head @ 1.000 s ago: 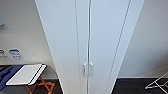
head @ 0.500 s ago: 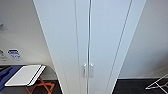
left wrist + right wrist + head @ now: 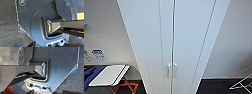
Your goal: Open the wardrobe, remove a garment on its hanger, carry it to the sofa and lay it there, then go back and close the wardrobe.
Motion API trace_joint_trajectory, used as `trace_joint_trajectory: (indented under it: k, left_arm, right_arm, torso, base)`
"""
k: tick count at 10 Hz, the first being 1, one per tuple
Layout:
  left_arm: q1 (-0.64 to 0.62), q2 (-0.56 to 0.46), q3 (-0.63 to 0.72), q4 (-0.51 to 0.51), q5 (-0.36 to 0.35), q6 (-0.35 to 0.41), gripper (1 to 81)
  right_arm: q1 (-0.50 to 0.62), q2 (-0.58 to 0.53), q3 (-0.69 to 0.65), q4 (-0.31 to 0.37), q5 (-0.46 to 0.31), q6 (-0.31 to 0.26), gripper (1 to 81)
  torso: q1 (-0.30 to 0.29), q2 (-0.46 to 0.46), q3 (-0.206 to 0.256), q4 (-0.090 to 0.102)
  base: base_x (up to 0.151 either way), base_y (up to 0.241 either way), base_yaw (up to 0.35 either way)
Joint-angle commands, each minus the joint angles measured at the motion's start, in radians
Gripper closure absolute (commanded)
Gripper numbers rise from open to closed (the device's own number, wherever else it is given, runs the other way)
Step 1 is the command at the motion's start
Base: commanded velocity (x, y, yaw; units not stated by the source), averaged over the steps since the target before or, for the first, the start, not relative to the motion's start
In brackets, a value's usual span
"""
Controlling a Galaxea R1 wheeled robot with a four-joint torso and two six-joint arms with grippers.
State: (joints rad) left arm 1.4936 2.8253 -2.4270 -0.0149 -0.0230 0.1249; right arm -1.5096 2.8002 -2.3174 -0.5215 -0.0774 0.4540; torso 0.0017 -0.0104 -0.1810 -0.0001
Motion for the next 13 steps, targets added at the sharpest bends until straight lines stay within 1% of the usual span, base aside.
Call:
trace_joint_trajectory:
  k: [1, 2, 4, 5, 6, 7, 8, 10, 11, 13]
  left_arm:
    - [-0.063, -0.133, 0.155, 0.001, 0.064, -0.007, 1.0]
    - [-0.078, -0.189, 0.24, 0.003, 0.064, -0.005, 1.0]
    - [-0.12, -0.289, 0.389, 0.004, 0.061, 0.001, 1.0]
    - [-0.144, -0.347, 0.479, 0.009, 0.043, 0.007, 1.0]
    - [-0.163, -0.399, 0.561, 0.01, 0.0, 0.011, 1.0]
    - [-0.177, -0.444, 0.631, 0.019, -0.049, 0.035, 1.0]
    - [-0.195, -0.493, 0.707, 0.039, -0.092, 0.059, 1.0]
    - [-0.244, -0.576, 0.816, 0.073, -0.187, 0.061, 1.0]
    - [-0.279, -0.607, 0.858, 0.075, -0.201, 0.061, 1.0]
    - [-0.376, -0.659, 0.92, 0.061, -0.198, 0.055, 1.0]
  right_arm:
    - [0.106, -0.232, 0.294, 0.0, -0.056, 0.003, 1.0]
    - [0.136, -0.299, 0.383, 0.0, -0.056, 0.005, 1.0]
    - [0.194, -0.399, 0.538, -0.011, -0.045, 0.001, 1.0]
    - [0.225, -0.448, 0.631, -0.011, -0.026, 0.002, 1.0]
    - [0.254, -0.481, 0.693, -0.012, 0.014, 0.0, 1.0]
    - [0.286, -0.508, 0.736, -0.014, 0.038, 0.0, 1.0]
    - [0.326, -0.535, 0.782, -0.014, 0.042, 0.0, 1.0]
    - [0.412, -0.591, 0.877, -0.015, 0.047, 0.001, 1.0]
    - [0.455, -0.604, 0.902, -0.012, 0.047, 0.002, 1.0]
    - [0.556, -0.612, 0.961, -0.011, 0.038, 0.009, 1.0]
  torso:
    - [0.0, 0.0, 0.0, 0.0]
    - [0.0, 0.0, 0.0, 0.0]
    - [0.0, 0.0, 0.0, 0.0]
    - [0.0, 0.0, 0.0, 0.0]
    - [0.0, 0.0, 0.0, 0.0]
    - [0.0, 0.0, 0.0, 0.0]
    - [0.0, 0.0, 0.0, 0.0]
    - [0.0, 0.0, 0.0, 0.0]
    - [0.0, 0.0, 0.0, 0.0]
    - [0.0, 0.0, 0.0, 0.0]
  base:
    - [0.0, 0.0, 0.0]
    - [0.0, 0.0, 0.0]
    - [0.0, 0.0, 0.0]
    - [0.0, 0.0, 0.0]
    - [0.0, 0.0, 0.0]
    - [0.0, 0.0, 0.0]
    - [0.0, 0.0, 0.0]
    - [0.0, 0.0, 0.0]
    - [0.0, 0.0, 0.0]
    - [0.0, 0.0, 0.0]
